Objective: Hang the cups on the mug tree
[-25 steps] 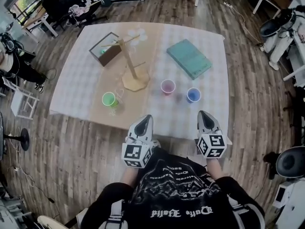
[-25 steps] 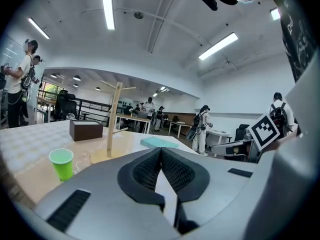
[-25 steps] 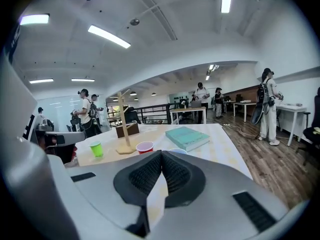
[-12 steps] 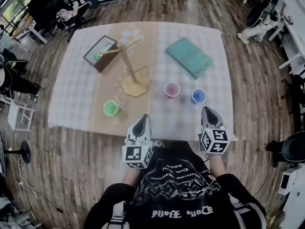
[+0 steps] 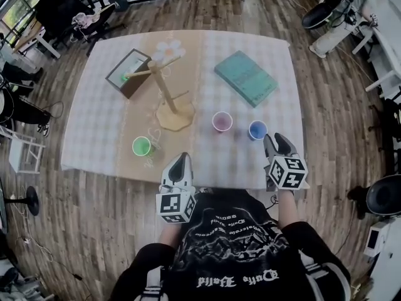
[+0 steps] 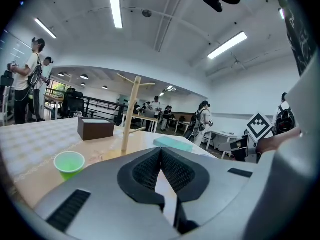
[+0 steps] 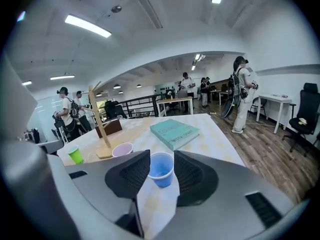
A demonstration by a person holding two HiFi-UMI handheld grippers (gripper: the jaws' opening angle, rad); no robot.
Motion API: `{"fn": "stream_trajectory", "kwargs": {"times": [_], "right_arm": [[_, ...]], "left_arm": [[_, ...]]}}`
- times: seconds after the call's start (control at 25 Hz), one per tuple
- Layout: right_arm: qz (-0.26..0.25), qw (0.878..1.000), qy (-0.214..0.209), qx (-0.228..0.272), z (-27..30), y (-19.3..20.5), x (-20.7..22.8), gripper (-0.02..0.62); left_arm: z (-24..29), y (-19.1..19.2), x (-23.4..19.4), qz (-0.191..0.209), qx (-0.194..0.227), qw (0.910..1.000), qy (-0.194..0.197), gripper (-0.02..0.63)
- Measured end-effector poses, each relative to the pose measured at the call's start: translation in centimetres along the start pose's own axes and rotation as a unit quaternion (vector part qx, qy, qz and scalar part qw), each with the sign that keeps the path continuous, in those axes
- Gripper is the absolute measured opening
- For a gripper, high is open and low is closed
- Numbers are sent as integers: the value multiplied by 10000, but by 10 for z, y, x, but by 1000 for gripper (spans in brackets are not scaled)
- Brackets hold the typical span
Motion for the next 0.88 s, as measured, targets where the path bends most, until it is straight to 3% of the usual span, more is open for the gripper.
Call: {"fn": "stream_trajectory", "kwargs": {"times": [0.28, 0.88], "right_arm": [[34, 9963, -408, -753, 33, 13, 24, 161], [-191, 9863, -793, -1433, 81, 18, 43, 146]], "left_arm": [[10, 5, 9, 29, -136, 9998, -115, 18], [19, 24, -3, 33, -488, 9959, -757, 18]]}}
Point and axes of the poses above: the fingertips, and each gripper's own axes: z forward along the fingers, x to its right, y out of its underside, the point moved 2 cm from there along -z, backward along the fingers, and after that the axes turned 9 degrees about -y, right-handed, at the moved point
